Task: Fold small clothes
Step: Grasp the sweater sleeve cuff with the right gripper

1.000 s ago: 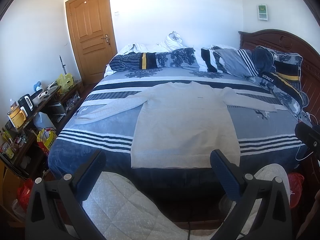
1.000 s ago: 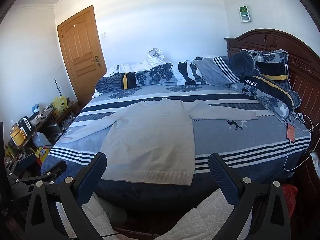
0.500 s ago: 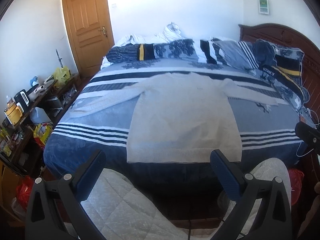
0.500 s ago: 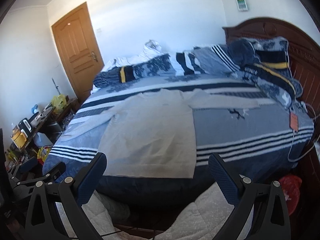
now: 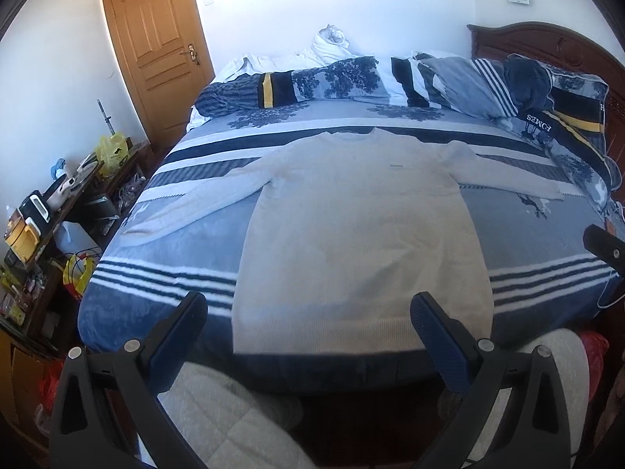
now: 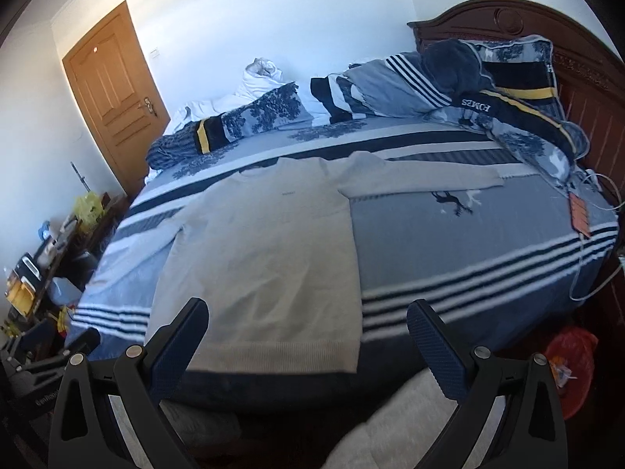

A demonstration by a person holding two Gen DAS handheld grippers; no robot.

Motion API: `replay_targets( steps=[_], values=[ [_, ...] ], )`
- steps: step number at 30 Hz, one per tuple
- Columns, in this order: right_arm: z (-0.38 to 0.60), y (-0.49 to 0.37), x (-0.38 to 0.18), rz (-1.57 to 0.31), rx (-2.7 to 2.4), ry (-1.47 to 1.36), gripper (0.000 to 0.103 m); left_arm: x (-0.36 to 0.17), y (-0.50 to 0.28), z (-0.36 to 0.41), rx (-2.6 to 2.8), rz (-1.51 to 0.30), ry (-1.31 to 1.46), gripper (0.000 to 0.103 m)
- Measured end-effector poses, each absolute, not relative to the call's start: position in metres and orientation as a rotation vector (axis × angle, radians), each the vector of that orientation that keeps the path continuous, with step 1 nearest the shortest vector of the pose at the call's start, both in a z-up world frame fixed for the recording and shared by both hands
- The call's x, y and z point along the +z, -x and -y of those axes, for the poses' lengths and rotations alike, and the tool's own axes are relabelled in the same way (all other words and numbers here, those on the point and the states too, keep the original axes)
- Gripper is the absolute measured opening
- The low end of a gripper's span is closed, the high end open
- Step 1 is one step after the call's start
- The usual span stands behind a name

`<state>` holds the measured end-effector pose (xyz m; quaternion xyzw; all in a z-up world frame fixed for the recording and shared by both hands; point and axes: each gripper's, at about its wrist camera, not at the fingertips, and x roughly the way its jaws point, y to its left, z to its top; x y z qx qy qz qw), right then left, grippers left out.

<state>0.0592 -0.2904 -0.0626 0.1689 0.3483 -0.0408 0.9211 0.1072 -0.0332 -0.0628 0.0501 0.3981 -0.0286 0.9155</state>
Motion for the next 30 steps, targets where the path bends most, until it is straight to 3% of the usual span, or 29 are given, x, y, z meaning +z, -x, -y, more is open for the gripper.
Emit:
replay_targets(
  steps=[10,19,22,24,30],
  values=[
    [0.375,-0.147,-0.091,-0.789,-0.099,-0.507,0.103,-0.064,-0.192,0.104,-0.164,-0.813,-0.097,0.103],
    [0.526,-0.273,-0.124,-0.753,-0.347,-0.687,0.102,-0.097,-0.303,0.248,-0.355,-0.865,-0.127,0.103],
    [0.591,-0.309,-0.161,-0.782,-0.423,-0.784,0.094,-0.124,-0.336,0.292,-0.398,-0.896,-0.131,0.103],
    [0.625,-0.324,-0.186,-0.788,-0.449,-0.851,0.082,-0.144,-0.354,0.316,-0.422,-0.932,-0.122,0.103],
    [0.703,-0.323,-0.26,-0.763,-0.509,-0.997,0.075,-0.203,-0.379,0.356,-0.466,-1.021,-0.115,0.103]
  ],
)
